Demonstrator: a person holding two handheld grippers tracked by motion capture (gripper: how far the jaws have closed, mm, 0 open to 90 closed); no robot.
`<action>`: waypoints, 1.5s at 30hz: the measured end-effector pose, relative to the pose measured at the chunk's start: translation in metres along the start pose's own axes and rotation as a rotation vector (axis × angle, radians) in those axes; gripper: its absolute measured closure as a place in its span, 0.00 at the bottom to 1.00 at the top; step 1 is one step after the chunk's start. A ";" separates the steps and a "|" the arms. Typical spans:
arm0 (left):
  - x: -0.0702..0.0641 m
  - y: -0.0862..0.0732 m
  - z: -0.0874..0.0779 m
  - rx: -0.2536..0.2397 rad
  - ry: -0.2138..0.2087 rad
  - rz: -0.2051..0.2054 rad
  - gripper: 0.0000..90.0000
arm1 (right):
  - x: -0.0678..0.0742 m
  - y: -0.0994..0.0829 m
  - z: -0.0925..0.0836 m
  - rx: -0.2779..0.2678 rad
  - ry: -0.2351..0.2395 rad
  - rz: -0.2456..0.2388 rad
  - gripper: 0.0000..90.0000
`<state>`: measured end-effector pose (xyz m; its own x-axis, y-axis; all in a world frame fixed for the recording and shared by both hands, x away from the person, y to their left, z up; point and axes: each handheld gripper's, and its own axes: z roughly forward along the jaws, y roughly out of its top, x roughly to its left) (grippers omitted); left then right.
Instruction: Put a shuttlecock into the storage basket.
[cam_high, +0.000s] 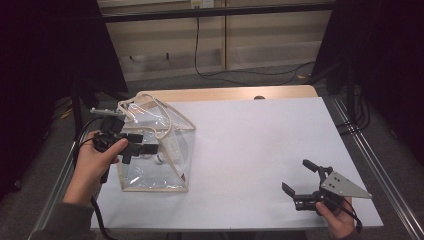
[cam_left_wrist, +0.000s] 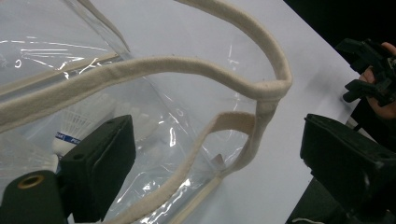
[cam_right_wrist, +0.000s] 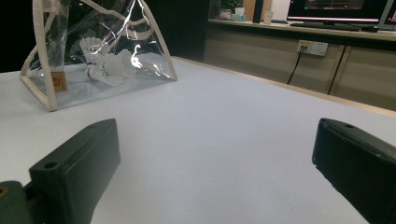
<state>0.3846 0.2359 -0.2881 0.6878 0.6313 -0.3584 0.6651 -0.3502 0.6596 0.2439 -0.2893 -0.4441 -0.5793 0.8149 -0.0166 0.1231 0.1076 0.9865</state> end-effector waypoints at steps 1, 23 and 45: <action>0.000 -0.001 0.000 0.002 -0.002 0.002 0.12 | 0.000 0.000 0.000 0.000 0.000 0.000 0.01; 0.001 -0.012 -0.002 -0.003 -0.022 0.002 0.15 | -0.001 0.000 -0.001 -0.001 0.000 -0.006 0.01; -0.001 -0.016 -0.005 -0.021 -0.045 0.018 0.26 | 0.000 0.000 -0.001 0.001 -0.001 -0.004 0.01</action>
<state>0.3721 0.2441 -0.2947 0.7125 0.5931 -0.3750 0.6463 -0.3466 0.6798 0.2431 -0.2900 -0.4441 -0.5789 0.8151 -0.0205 0.1215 0.1111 0.9864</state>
